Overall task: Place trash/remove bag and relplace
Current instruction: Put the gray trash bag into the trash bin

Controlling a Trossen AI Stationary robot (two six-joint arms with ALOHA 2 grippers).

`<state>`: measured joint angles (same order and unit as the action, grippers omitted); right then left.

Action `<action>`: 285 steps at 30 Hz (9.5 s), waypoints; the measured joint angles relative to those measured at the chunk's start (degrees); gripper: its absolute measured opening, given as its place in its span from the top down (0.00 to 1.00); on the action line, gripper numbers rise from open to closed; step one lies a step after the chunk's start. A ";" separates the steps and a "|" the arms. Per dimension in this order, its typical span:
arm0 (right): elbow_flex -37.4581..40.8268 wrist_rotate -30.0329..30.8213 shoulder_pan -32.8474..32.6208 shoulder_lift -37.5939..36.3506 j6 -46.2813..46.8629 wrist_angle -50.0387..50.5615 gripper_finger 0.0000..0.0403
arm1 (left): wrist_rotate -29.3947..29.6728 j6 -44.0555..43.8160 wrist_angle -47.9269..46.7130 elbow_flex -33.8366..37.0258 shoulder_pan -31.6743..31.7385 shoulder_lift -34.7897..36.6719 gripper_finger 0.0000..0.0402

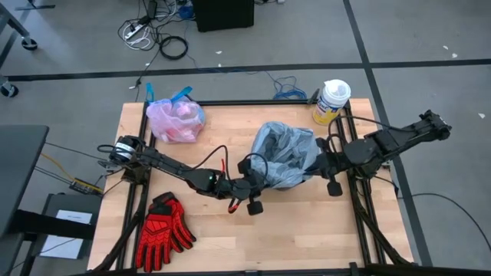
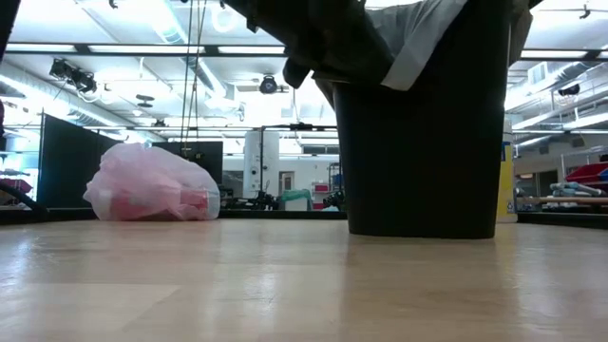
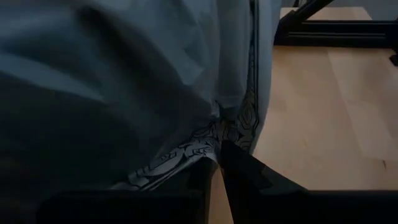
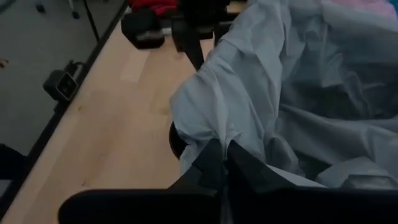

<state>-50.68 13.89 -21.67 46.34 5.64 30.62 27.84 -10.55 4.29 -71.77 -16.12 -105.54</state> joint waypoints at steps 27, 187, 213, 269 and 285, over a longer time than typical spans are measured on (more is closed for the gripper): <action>2.29 2.45 -6.93 -0.45 16.17 17.60 1.00 | 1.03 -3.44 -3.45 0.00 0.93 0.04 0.89; 40.09 5.21 9.70 -13.10 29.96 -14.53 1.00 | -5.86 -6.60 -11.97 0.00 6.16 -6.75 0.95; 20.25 -1.91 -2.54 -12.89 50.61 14.93 1.00 | -1.46 -1.63 -16.75 0.00 6.25 -0.96 0.95; 13.42 33.54 -28.20 19.63 82.21 7.87 1.00 | -4.05 -7.33 -36.86 0.00 10.84 29.53 0.99; 20.21 19.21 -30.38 35.59 89.37 -10.94 1.00 | -5.74 -3.15 -38.13 0.00 13.16 30.22 0.99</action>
<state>-30.46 33.10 -52.05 81.93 95.01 19.68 22.11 -13.69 -33.84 -71.77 -2.96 -75.32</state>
